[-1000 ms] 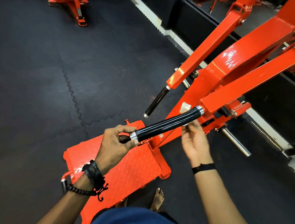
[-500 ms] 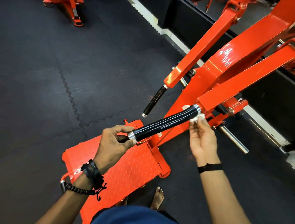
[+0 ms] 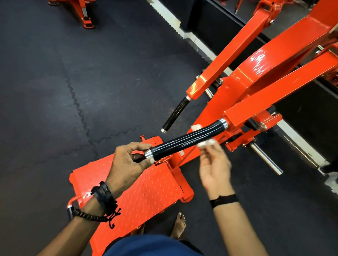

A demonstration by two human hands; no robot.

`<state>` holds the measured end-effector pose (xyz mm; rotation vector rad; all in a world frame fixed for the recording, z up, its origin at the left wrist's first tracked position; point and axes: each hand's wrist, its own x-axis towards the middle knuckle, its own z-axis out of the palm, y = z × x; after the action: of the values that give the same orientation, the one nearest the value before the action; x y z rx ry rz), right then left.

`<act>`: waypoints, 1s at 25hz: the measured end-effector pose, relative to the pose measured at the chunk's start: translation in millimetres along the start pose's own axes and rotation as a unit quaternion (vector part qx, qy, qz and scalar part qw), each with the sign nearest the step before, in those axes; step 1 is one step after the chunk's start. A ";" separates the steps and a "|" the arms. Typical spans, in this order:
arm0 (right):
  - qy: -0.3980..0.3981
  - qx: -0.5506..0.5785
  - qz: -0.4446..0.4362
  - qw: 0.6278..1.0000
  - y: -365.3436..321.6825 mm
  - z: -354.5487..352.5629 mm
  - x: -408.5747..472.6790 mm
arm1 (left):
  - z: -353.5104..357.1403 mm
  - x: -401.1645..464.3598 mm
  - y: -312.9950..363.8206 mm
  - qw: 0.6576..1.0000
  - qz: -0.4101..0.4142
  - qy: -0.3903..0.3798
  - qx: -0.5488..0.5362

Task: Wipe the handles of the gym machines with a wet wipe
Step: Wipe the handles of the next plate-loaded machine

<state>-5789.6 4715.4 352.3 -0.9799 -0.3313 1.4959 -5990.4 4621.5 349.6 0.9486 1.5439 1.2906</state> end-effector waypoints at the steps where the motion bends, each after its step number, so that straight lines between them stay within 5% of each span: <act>1: 0.018 0.017 -0.040 0.999 -15.6 1.5 9.7 | 0.8 -0.1 0.3 1.000 -0.001 0.001 0.002; 5: 0.046 -0.114 -0.241 0.963 -15.4 15.4 9.1 | 2.4 0.8 0.7 1.000 -0.004 0.006 0.011; 8: -0.087 -0.363 -0.343 0.862 37.2 16.6 -38.3 | 3.8 1.8 -2.0 1.000 -0.008 0.005 0.010; 11: -0.202 -0.473 -0.359 0.779 66.0 11.3 -69.4 | 4.5 3.9 -5.5 1.000 -0.008 0.003 -0.001; 15: -0.082 -0.506 -0.469 0.719 23.7 14.3 -35.8 | 5.2 2.4 -4.1 1.000 -0.012 0.002 0.004; 18: -0.028 -0.561 -0.473 0.678 -7.4 22.2 -8.3 | 6.2 1.6 -5.3 1.000 -0.018 -0.001 -0.004; 25: -0.158 -0.753 -0.430 0.471 63.5 53.0 -62.0 | 13.0 2.4 -14.0 0.998 -0.006 0.020 -0.061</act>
<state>-5878.3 4663.2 362.2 -1.3746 -2.3076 0.0021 -5979.0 4625.5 334.6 0.8385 1.4809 1.3868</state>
